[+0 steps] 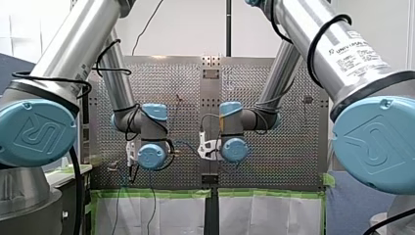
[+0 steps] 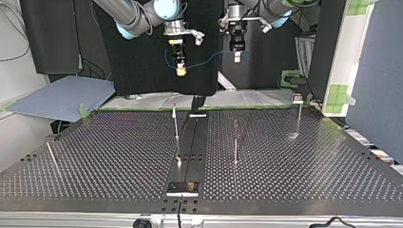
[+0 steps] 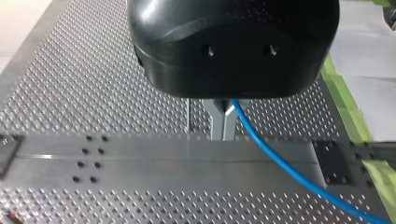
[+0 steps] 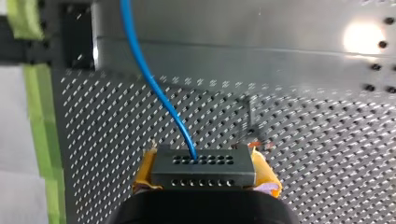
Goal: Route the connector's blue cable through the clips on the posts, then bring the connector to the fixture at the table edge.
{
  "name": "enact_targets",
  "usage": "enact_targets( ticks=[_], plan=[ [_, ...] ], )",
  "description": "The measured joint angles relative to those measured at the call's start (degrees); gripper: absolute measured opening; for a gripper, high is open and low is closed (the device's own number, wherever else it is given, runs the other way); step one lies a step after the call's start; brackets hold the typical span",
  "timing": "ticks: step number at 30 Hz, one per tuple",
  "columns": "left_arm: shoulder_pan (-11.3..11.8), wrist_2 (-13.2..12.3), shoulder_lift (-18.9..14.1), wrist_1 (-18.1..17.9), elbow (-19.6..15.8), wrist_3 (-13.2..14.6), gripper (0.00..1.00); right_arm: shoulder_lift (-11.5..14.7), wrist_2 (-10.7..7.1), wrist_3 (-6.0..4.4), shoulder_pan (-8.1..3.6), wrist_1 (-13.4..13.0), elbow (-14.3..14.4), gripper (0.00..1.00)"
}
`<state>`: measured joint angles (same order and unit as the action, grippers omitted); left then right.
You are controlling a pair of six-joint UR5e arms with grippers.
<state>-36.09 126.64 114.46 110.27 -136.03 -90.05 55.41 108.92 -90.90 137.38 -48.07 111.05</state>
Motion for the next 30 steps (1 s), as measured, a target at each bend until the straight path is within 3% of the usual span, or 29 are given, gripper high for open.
enact_targets(
  ticks=[4,7,13,20,30],
  plan=[
    [-0.6,0.8,-2.0,2.0,0.1,-0.6,0.00,2.2,-1.70,-2.07,-0.30,2.2,-0.2,0.00],
    [-0.4,1.6,-3.4,3.3,0.4,-1.2,0.00,3.8,-2.48,-2.82,-0.70,3.8,-0.3,0.00],
    [0.1,3.9,-6.4,6.3,2.5,-1.5,0.00,6.9,-4.36,-3.05,-1.73,6.9,-1.2,0.00],
    [0.9,5.8,-10.0,10.0,4.7,-1.7,0.00,10.2,-5.16,-2.94,-2.87,10.2,-3.7,0.00],
    [2.3,6.9,-14.8,14.8,9.0,-1.8,0.00,14.8,-8.06,-2.83,-4.97,14.8,-8.0,0.00]
  ],
)
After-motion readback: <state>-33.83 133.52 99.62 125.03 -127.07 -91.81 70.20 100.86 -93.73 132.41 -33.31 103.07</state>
